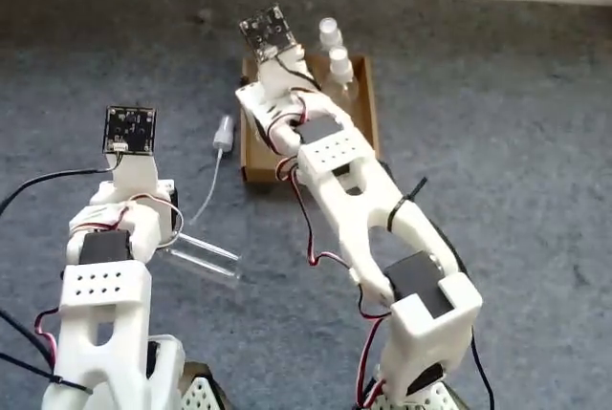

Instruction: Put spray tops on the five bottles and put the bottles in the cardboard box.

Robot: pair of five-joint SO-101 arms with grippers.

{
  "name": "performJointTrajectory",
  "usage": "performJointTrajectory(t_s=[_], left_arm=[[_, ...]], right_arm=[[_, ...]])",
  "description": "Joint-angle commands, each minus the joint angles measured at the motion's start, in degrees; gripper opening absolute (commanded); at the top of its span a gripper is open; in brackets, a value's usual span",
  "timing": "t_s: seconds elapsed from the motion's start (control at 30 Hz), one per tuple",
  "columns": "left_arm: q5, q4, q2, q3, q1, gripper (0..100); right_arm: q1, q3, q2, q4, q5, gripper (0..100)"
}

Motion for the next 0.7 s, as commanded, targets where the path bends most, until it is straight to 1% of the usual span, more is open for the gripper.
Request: performJointTrajectory(t_s=[0.0, 0.13, 0.27, 0.5, 0.67], left_arm=[[-0.4, -1.1, 0.3, -0.3, 0.9, 0], [-0.4, -1.1, 0.4, -0.3, 0.9, 0], [-0.4, -1.2, 0.5, -0.3, 0.9, 0], [-0.4, -1.1, 0.5, -0.7, 0.9, 0], [-0.4, -1.1, 0.5, -1.7, 0.4, 0]], right_arm=[[0.3, -6.1, -4.7, 3.0, 0.4, 27.6], [0.3, -9.6, -4.8, 6.5, 0.4, 27.6], [0.3, -15.5, -4.8, 12.1, 0.4, 27.5], [0.1, -29.2, -4.8, 26.9, 0.5, 27.5], [-3.6, -36.7, -4.8, 41.2, 0.7, 27.5]])
